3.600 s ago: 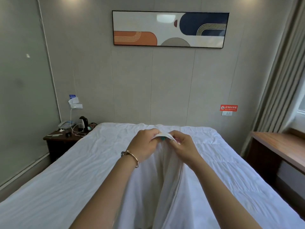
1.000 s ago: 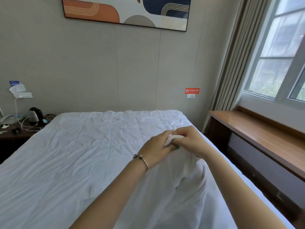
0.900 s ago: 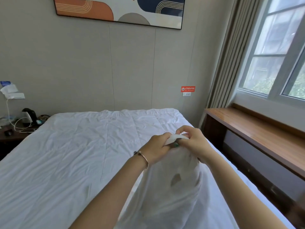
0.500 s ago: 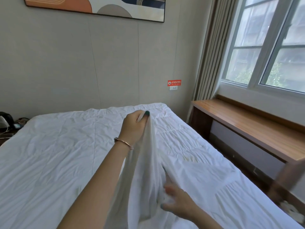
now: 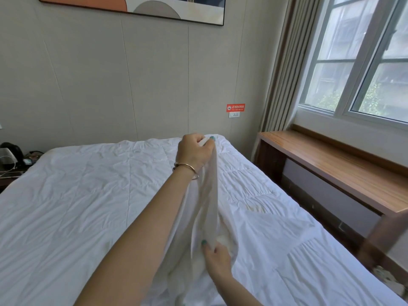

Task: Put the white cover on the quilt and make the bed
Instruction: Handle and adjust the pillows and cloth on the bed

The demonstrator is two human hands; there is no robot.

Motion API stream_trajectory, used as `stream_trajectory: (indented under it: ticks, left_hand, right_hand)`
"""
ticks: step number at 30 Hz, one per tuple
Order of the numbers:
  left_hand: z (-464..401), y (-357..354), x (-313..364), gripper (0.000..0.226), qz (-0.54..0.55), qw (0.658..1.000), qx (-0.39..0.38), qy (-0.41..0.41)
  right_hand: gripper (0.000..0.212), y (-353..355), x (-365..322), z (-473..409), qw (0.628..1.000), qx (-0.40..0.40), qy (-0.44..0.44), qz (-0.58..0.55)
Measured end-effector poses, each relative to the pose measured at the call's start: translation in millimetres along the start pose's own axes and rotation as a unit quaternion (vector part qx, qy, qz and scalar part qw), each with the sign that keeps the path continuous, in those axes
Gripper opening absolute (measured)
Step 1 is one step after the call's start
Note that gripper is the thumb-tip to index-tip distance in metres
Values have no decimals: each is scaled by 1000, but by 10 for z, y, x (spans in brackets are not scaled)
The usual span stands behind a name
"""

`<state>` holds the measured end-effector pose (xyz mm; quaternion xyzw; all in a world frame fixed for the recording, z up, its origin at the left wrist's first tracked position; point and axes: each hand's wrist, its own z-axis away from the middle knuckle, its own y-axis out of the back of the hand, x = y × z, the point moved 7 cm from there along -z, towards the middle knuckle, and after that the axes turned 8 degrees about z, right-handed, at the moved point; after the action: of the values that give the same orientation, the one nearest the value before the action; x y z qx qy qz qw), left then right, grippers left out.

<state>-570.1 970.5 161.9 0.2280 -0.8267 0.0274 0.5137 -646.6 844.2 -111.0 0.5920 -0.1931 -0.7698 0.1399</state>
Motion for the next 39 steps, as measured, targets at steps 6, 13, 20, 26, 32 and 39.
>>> stream_trajectory:
  ticks: [6, 13, 20, 26, 32, 39]
  left_hand:
    - [-198, 1121, -594, 44, -11, 993, 107, 37]
    - [-312, 1367, -601, 35, 2, 995, 77, 57]
    - [-295, 1583, -911, 41, -37, 989, 96, 106]
    - [-194, 1393, -1241, 42, -145, 980, 40, 131]
    - [250, 530, -837, 110, -219, 941, -257, 35]
    - [350, -169, -92, 59, -84, 960, -253, -80]
  right_hand:
    - [20, 1573, -1160, -281, 971, 149, 168, -80]
    - [33, 2323, -2862, 70, 909, 15, 402, 107]
    - [71, 1714, -1649, -464, 576, 141, 361, 720]
    - [9, 1792, -1508, -798, 842, -8, 287, 457]
    - [42, 1607, -1861, -547, 917, -61, 342, 196]
    - [11, 1361, -2427, -249, 899, -57, 418, 116]
